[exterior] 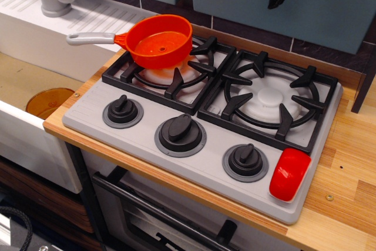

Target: End effector reaching pot or pan

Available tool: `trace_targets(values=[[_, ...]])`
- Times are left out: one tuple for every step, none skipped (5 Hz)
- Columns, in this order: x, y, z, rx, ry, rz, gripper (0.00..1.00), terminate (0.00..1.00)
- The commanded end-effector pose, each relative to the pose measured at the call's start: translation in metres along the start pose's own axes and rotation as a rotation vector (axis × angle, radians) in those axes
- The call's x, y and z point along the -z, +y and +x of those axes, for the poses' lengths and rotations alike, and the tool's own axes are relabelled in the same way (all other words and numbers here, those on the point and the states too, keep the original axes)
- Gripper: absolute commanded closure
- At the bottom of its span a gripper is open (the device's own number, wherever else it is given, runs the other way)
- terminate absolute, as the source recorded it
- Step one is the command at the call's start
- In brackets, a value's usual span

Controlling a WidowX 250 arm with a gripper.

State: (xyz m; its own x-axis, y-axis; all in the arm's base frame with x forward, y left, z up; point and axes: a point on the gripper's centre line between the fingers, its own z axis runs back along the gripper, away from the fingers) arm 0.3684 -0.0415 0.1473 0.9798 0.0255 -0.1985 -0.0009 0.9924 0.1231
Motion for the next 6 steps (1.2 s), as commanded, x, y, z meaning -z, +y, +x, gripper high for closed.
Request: trace_targets(values=[[0.0, 0.0, 0.0, 0.0, 0.0, 0.0, 0.0, 0.0], [-0.002, 0.011, 0.001, 0.011, -0.009, 0.009, 0.0, 0.0], [-0.003, 0.019, 0.001, 0.017, -0.011, 0.01, 0.0, 0.0], [-0.006, 0.028, 0.0, 0.019, -0.018, 0.022, 0.0, 0.0], [-0.01, 0.036, -0.004, 0.021, -0.018, 0.03, 0.0, 0.0], [-0.006, 0.045, -0.004, 0.025, -0.032, 0.033, 0.0, 0.0]])
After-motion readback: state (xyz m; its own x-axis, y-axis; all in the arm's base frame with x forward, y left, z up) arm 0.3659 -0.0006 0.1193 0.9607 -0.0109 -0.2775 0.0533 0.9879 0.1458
